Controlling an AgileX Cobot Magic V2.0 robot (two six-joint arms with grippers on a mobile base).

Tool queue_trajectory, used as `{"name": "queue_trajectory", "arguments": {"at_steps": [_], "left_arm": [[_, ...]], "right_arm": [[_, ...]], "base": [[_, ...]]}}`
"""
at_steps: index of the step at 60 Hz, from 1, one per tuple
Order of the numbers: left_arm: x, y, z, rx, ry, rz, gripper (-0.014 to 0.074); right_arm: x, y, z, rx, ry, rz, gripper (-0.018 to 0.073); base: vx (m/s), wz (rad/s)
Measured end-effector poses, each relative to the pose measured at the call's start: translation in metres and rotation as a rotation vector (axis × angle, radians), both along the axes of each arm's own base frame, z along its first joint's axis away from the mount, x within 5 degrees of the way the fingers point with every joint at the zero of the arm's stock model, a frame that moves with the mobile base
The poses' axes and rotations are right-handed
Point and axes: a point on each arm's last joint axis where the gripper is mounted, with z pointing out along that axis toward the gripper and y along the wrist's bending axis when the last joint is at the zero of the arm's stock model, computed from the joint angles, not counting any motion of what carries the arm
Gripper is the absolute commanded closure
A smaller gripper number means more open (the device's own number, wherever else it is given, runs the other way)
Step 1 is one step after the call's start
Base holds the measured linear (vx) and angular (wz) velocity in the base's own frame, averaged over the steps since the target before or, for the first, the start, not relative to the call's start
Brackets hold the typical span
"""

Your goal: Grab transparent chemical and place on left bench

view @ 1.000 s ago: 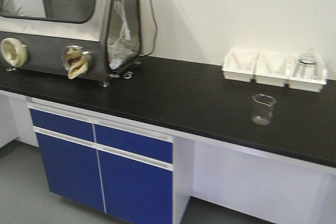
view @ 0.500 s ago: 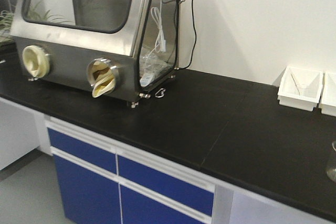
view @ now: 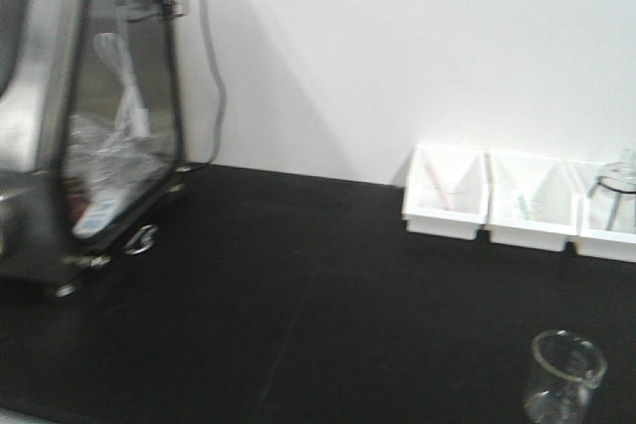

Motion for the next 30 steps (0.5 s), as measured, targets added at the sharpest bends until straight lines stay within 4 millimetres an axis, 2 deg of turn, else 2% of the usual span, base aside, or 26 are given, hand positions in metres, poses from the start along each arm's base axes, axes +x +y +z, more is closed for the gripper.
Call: {"name": "queue_trajectory", "arguments": {"at_steps": [14, 30], "left_arm": [[0.0, 0.0, 0.0, 0.0, 0.0, 0.0, 0.06], [0.0, 0.0, 0.0, 0.0, 0.0, 0.0, 0.06]], "right_arm": [[0.0, 0.0, 0.0, 0.0, 0.0, 0.0, 0.0559], [0.0, 0.0, 0.0, 0.0, 0.0, 0.0, 0.0559]], "base": [[0.33, -0.48], [0.24, -0.22]]}}
